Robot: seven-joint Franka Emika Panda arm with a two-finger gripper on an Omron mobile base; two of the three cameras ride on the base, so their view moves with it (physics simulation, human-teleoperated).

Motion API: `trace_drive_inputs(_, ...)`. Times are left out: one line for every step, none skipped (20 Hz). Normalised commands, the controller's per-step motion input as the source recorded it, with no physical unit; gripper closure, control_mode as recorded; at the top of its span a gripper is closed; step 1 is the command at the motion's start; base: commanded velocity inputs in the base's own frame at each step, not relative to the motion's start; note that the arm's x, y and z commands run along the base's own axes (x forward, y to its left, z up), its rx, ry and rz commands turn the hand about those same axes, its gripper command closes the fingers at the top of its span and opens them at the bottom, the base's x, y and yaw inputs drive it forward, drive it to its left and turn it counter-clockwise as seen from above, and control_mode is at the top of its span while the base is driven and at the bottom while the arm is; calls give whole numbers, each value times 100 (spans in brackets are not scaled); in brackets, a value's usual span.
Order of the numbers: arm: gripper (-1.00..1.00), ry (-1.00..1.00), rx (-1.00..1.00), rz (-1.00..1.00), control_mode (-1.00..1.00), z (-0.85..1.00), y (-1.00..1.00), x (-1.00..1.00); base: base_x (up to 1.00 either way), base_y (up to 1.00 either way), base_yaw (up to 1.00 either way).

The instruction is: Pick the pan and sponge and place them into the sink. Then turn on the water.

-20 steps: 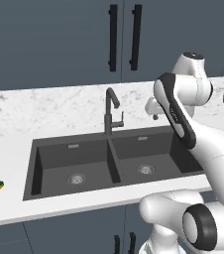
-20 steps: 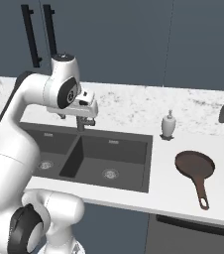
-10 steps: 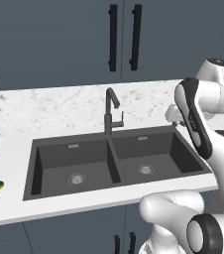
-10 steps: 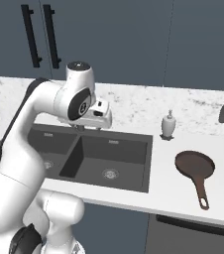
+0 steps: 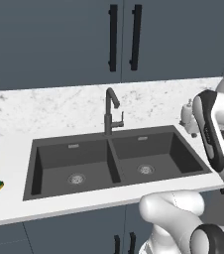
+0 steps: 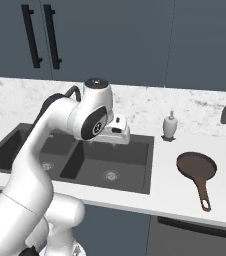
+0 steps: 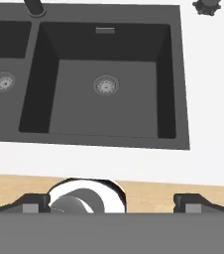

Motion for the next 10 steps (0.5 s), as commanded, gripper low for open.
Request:
trace_drive_inputs(-100,0,-4,0,-100,-25,-61,-18,0,0,0)
trace_drive_inputs(-100,2,-4,0,-100,-21,-61,-12,0,0,0)
trace_drive_inputs(-100,2,-5,0,-100,-21,-56,-9,0,0,0)
trace_drive_inputs(-100,3,-8,0,-100,-21,-61,-6,0,0,0)
trace_drive_inputs(-100,3,-9,0,-100,-23,-60,-6,0,0,0)
trace_drive_inputs(-100,4,-8,0,-100,-22,-63,-7,0,0,0)
trace_drive_inputs(-100,4,-8,0,-100,-22,-62,-6,0,0,0)
trace_drive_inputs(-100,4,-8,0,-100,-21,-61,-3,0,0,0)
trace_drive_inputs(-100,3,-8,0,-100,-20,-60,-1,0,0,0)
trace_drive_inputs(-100,3,-7,0,-100,-19,-60,-1,0,0,0)
